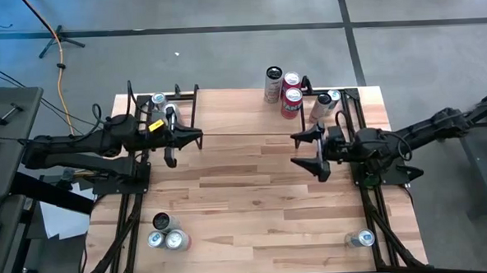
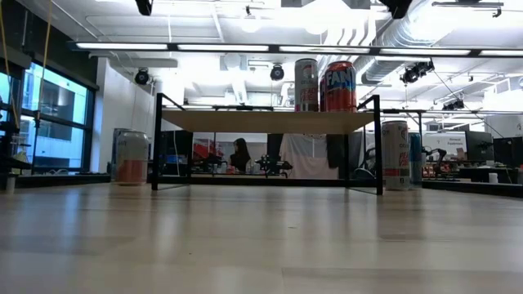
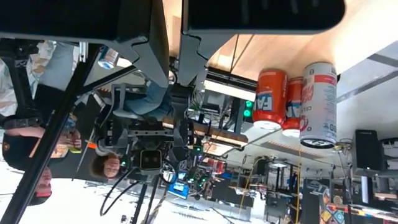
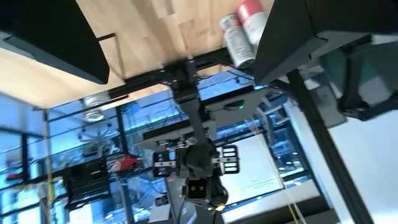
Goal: Place canned beverage on shelf
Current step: Put the top white-pink soda can on the shelf aligned with the white-pink soda can
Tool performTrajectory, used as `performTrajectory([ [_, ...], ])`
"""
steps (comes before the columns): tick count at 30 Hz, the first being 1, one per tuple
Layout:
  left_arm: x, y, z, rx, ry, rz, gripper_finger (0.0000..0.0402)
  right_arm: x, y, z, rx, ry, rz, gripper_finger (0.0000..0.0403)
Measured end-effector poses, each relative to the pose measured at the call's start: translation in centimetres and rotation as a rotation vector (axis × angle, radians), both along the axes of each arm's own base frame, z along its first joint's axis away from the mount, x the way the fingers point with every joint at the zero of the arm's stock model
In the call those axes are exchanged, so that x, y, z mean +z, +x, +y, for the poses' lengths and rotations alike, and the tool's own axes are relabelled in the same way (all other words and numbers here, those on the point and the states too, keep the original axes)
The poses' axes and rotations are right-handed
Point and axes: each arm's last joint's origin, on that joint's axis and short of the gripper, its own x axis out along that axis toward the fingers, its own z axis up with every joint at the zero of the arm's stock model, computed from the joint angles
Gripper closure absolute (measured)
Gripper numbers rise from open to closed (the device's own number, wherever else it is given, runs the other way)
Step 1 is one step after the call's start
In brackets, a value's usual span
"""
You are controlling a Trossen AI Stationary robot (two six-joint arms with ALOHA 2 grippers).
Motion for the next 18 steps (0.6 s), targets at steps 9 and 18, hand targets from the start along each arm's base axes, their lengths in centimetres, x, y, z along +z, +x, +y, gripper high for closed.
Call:
performTrajectory([
  [9,0.0,0.0,0.2,0.063,-0.019,0.0,0.0401,-0.1,0.2,-1.1,-0.066,-0.082,0.018,0.0018],
  [18,-0.1,0.1,0.2,0.075,-0.02,0.005,0.0402,-0.1,0.3,-1.7,-0.091,-0.102,0.022,0.0018],
])
